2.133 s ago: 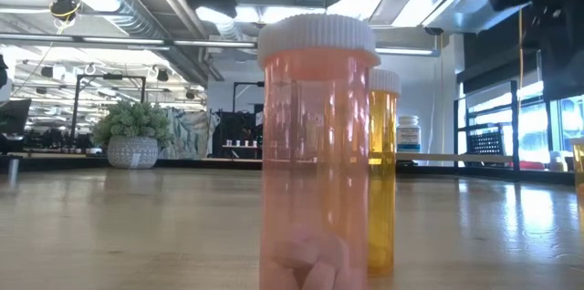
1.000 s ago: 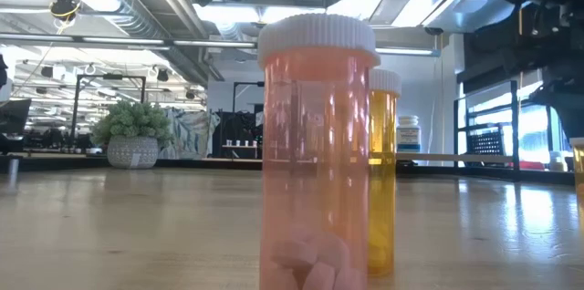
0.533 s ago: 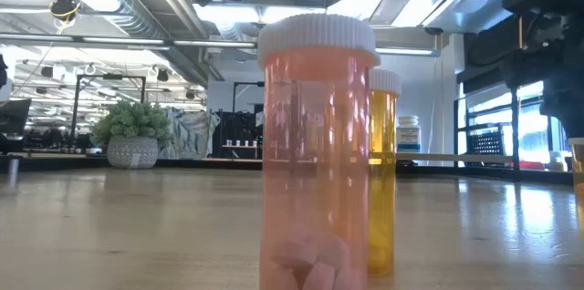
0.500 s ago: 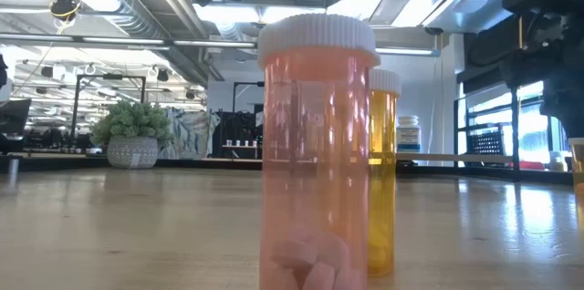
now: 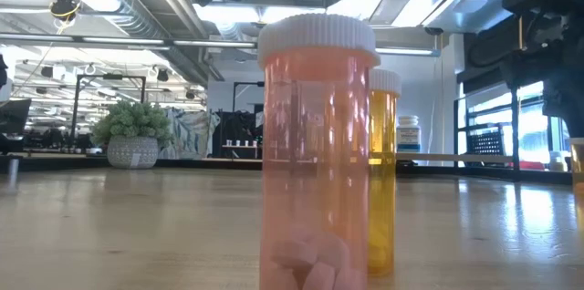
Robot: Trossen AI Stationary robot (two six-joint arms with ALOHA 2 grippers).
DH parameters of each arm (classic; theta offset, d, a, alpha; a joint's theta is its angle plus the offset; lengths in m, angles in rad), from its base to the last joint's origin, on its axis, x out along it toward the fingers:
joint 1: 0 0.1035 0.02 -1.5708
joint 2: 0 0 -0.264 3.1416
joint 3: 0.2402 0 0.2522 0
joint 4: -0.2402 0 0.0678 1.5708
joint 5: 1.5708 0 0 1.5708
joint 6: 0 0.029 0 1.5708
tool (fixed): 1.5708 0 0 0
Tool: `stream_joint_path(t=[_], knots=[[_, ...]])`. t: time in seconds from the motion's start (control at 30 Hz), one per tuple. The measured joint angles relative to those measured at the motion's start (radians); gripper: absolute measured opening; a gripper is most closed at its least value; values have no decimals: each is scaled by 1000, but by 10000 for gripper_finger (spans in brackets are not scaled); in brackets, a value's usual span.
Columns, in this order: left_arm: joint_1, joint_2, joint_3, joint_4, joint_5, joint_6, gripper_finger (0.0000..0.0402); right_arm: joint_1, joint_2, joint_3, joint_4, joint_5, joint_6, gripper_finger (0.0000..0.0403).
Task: Pick and place medicine bottles onto shelf by color
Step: Put the top orange pill bottle on the shelf aligned with the other orange pill bottle
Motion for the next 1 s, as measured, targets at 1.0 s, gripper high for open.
stream_joint_path(t=[1.0], knots=[[4, 0, 0, 0, -32, 7, 141, -135, 46, 260, -45, 54, 202, 116]])
